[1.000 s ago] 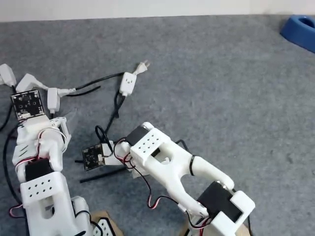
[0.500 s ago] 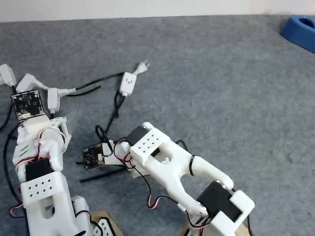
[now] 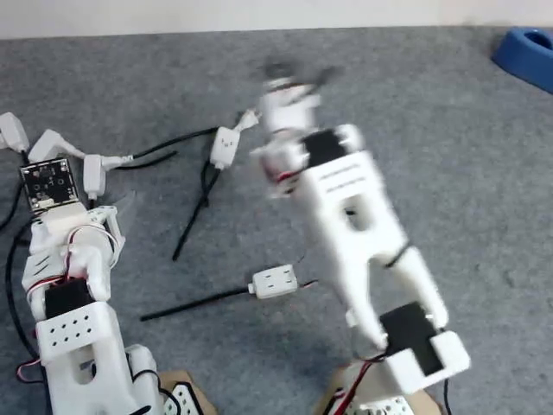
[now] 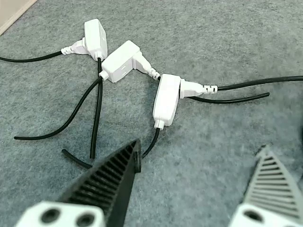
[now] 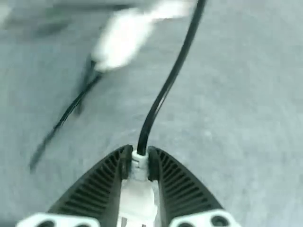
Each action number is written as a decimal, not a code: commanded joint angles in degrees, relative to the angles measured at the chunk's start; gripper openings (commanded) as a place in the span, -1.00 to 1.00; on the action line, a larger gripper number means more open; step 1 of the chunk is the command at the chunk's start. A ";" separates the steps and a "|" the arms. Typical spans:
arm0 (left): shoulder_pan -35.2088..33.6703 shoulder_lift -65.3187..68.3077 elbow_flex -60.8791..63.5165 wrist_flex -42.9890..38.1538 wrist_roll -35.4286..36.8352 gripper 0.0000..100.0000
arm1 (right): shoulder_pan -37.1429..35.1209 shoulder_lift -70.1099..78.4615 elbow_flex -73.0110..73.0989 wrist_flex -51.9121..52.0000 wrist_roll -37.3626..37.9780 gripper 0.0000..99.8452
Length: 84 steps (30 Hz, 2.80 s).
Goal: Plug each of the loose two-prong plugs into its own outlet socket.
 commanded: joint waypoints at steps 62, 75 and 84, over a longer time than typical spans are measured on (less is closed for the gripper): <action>38.20 -0.04 -21.85 30.15 -6.95 -0.14 | -15.34 -19.21 8.84 1.54 0.35 -0.99; 35.74 -0.48 -22.20 30.24 -6.95 -0.14 | -8.13 -29.14 9.01 7.87 3.34 -0.99; 47.08 -0.66 -31.16 42.90 -6.68 -0.14 | -3.12 -20.97 15.08 -7.52 1.93 -0.99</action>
